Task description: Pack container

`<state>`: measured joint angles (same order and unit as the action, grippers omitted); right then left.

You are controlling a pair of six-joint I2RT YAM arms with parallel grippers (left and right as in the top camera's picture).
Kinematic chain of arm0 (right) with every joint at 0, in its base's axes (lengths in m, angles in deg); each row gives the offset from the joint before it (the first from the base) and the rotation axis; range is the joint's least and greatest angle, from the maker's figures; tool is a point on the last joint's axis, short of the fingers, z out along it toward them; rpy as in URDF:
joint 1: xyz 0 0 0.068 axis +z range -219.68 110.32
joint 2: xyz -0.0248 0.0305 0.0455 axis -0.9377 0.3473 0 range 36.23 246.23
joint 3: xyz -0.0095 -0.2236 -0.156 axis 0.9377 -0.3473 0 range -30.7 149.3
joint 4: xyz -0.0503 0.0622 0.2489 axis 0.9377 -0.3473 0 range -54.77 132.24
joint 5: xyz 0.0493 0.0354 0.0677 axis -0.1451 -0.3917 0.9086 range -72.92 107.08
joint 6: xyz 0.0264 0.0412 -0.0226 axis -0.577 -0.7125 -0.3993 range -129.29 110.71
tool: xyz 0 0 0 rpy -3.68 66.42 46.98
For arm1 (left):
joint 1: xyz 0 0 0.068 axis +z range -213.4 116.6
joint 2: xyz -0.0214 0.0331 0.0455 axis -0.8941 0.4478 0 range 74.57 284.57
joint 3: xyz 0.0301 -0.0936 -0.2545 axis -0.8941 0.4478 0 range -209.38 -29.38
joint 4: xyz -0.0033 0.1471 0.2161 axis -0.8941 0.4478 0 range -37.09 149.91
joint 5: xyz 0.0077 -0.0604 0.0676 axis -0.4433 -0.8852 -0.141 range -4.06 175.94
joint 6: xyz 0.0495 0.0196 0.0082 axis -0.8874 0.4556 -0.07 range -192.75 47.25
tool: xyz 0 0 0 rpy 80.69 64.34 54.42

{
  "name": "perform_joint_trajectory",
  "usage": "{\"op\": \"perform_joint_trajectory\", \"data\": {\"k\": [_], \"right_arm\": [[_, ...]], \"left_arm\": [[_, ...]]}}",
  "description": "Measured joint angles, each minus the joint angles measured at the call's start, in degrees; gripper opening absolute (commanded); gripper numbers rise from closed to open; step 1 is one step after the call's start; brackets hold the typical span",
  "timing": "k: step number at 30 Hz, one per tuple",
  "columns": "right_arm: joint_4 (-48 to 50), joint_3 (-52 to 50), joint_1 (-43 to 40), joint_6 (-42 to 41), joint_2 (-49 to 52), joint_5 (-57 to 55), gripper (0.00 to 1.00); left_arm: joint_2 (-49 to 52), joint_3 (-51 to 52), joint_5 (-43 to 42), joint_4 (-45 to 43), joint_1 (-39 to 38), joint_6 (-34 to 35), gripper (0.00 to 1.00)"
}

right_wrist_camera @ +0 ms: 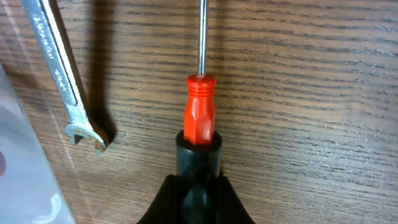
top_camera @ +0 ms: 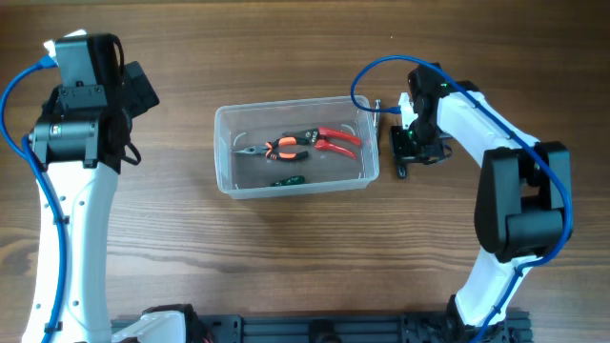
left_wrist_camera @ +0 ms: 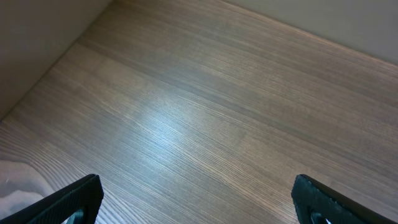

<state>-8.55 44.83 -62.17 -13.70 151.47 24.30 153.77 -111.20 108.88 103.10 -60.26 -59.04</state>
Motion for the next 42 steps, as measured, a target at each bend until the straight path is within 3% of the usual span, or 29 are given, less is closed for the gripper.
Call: {"op": "perform_joint_trajectory", "data": {"k": [4,6,10,12,16,20,23,26,27,30,33,35,36,38,41,42], "right_arm": [[-8.8,3.0,0.3,-0.5,-1.6,-5.5,0.04],[-13.7,9.9,1.0,-0.7,-6.7,-4.8,0.04],[-5.6,21.6,12.7,2.7,-23.8,1.3,0.04],[-3.5,22.6,23.3,11.3,-27.7,6.7,0.04],[-3.8,20.5,36.8,37.6,-19.8,8.4,0.04],[-4.1,18.9,35.3,55.3,-8.7,5.4,0.04],[-3.3,18.7,32.3,61.4,-1.9,2.0,0.04],[-3.4,18.6,30.0,63.6,1.8,1.3,0.39],[-3.4,18.6,29.7,64.3,2.2,1.2,0.41],[-4.0,18.6,29.2,63.9,2.7,1.2,0.45],[-3.2,18.7,28.9,59.4,2.7,-0.1,0.39],[-3.0,19.6,28.5,51.0,1.9,-1.8,0.67],[-2.3,19.8,28.0,47.3,0.3,-2.3,0.73],[1.8,20.7,24.7,36.1,-7.2,-2.4,0.52],[4.0,23.4,14.8,22.1,-16.5,-0.3,0.50],[4.1,24.0,8.2,13.9,-18.6,0.1,0.52]], "left_arm": [[0.0,0.0,0.0,0.0,0.0,0.0,1.00],[0.0,0.0,0.0,0.0,0.0,0.0,1.00],[0.0,0.0,0.0,0.0,0.0,0.0,1.00],[0.0,0.0,0.0,0.0,0.0,0.0,1.00],[0.0,0.0,0.0,0.0,0.0,0.0,1.00],[0.0,0.0,0.0,0.0,0.0,0.0,1.00],[0.0,0.0,0.0,0.0,0.0,0.0,1.00],[0.0,0.0,0.0,0.0,0.0,0.0,1.00],[0.0,0.0,0.0,0.0,0.0,0.0,1.00],[0.0,0.0,0.0,0.0,0.0,0.0,1.00],[0.0,0.0,0.0,0.0,0.0,0.0,1.00],[0.0,0.0,0.0,0.0,0.0,0.0,1.00],[0.0,0.0,0.0,0.0,0.0,0.0,1.00],[0.0,0.0,0.0,0.0,0.0,0.0,1.00],[0.0,0.0,0.0,0.0,0.0,0.0,1.00],[0.0,0.0,0.0,0.0,0.0,0.0,1.00]]}}
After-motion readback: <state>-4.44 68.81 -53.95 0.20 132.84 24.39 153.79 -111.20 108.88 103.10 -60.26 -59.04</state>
